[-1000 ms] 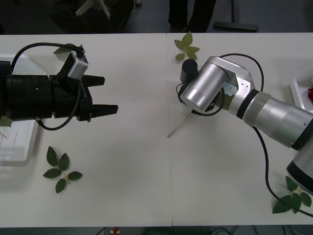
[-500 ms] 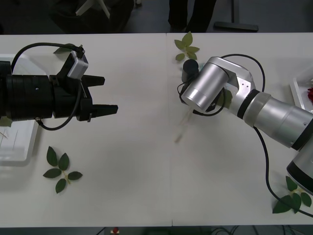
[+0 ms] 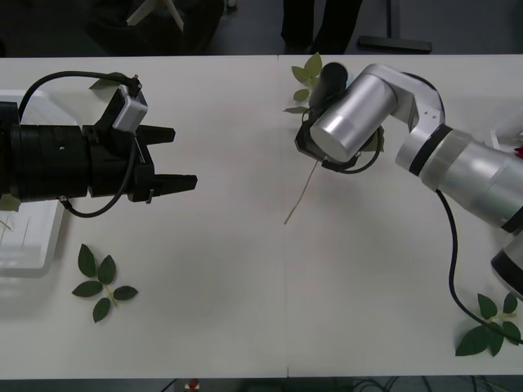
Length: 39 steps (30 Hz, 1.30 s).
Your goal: Place the red flowers into the right box and the blue flowers into the left box. If a person shows an open palm, hand one flower to the person first, then continue sorting.
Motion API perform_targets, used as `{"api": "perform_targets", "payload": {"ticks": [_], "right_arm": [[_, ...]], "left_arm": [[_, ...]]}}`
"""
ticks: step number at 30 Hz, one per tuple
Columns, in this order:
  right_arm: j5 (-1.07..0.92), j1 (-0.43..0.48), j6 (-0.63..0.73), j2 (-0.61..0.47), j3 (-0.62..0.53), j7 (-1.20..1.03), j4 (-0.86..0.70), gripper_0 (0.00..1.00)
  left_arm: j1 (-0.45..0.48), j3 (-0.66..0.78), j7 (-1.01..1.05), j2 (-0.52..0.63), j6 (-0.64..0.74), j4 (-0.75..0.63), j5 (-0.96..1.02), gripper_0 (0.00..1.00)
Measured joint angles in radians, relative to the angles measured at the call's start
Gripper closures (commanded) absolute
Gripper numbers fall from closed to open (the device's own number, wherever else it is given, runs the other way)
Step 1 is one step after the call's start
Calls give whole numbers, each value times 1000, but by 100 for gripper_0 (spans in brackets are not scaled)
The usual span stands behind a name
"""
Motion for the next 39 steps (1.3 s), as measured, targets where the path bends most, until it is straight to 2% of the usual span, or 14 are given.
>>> {"api": "perform_targets", "payload": {"ticks": [4,7,17,21,27,34,39], "right_arm": [[-57,-1,-8,-82,-68,155,-133,100],[-85,-1,-75,-132,-106,204,-199,100],[-115,-1,-508,-178,-116,377,-248,100],[-163,-1,-614,-178,-124,439,-256,100],[-284,16,-683,-180,-191,585,-347,100],[-431,119,-725,-236,-270,731,-538,100],[-497,191,-732,-258,-307,865,-604,100]], "left_arm": [[0,0,0,0,0,0,0,0],[0,0,0,0,0,0,0,0],[0,0,0,0,0,0,0,0],[0,0,0,0,0,0,2,0],[12,0,0,-1,-29,0,76,0],[61,0,0,-53,-90,0,168,0],[72,0,0,-109,-120,0,188,0]]}}
